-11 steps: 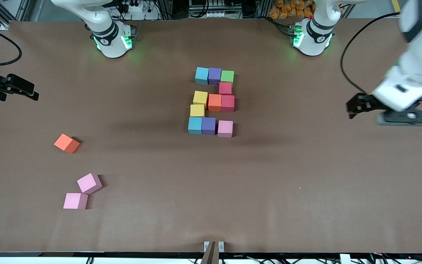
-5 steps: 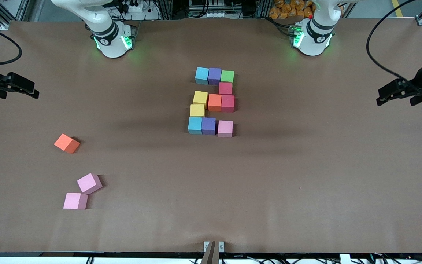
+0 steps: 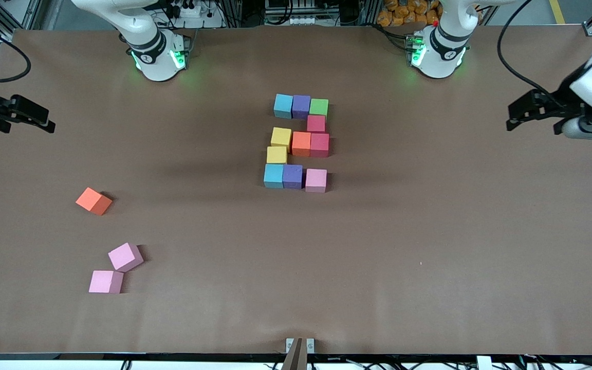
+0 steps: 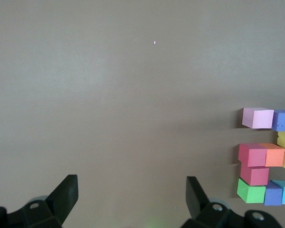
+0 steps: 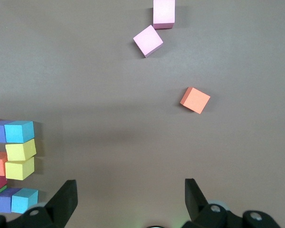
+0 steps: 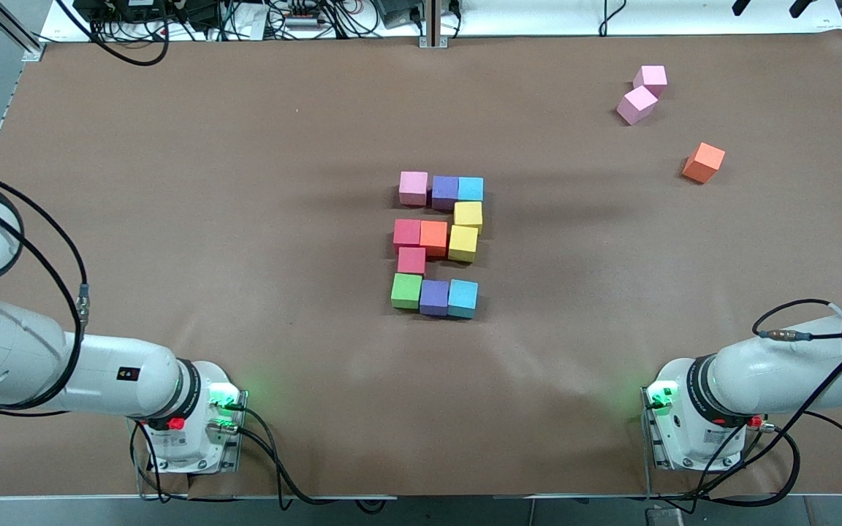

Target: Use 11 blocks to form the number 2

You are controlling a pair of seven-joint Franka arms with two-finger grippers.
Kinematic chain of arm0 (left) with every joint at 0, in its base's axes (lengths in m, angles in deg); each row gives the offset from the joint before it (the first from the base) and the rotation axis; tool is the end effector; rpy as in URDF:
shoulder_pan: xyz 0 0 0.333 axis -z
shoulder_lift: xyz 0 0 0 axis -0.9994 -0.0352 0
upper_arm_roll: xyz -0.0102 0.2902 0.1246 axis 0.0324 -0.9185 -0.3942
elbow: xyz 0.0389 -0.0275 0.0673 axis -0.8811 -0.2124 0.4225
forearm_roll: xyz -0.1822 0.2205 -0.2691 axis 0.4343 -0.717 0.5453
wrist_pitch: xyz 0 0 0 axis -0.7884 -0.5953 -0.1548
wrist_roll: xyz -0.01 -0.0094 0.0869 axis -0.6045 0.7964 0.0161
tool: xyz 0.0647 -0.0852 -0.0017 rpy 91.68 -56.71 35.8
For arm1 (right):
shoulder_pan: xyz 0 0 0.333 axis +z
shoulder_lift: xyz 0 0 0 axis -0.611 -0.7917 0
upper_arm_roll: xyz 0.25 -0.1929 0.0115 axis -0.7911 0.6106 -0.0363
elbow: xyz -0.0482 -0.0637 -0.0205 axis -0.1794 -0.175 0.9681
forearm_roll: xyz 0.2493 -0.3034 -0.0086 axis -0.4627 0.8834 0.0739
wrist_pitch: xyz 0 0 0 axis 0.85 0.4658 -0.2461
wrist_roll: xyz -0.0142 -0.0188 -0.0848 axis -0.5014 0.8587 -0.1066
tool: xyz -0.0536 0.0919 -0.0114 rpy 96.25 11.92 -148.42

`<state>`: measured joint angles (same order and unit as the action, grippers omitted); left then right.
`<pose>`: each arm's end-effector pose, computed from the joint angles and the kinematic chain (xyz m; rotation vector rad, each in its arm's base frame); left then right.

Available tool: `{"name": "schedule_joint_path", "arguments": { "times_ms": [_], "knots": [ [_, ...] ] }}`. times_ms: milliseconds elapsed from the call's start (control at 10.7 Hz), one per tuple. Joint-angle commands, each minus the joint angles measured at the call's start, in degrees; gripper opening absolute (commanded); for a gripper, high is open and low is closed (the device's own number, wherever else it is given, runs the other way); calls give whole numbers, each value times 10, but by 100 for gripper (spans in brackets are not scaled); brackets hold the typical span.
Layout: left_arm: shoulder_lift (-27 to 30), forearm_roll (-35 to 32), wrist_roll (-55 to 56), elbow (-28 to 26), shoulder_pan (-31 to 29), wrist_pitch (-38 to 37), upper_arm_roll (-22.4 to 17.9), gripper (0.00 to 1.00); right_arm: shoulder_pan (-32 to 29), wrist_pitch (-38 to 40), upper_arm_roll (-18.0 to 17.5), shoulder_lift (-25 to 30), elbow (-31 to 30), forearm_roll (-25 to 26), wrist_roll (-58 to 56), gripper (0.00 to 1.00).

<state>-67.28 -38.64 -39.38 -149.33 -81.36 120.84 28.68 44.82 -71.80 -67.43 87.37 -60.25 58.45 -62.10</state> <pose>0.5453 -0.0804 0.6424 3.0998 -0.1423 -0.0233 0.5440 -0.0025 0.6431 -3.0825 0.0618 0.1021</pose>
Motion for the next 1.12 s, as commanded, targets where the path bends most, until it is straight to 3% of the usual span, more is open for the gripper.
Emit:
{"name": "schedule_joint_path", "arguments": {
  "times_ms": [0, 748, 1028],
  "knots": [
    [11, -38, 0, 1, 7, -7, -3, 100, -6, -11, -6, 20, -24, 10, 7, 100],
    [10, -40, -5, 5, 4, -7, -14, 100, -1, -8, -8, 19, -22, 27, 7, 100],
    [7, -40, -10, 30, 5, -7, -25, 100, -1, -7, -8, 19, -22, 27, 7, 100]
  ]
}}
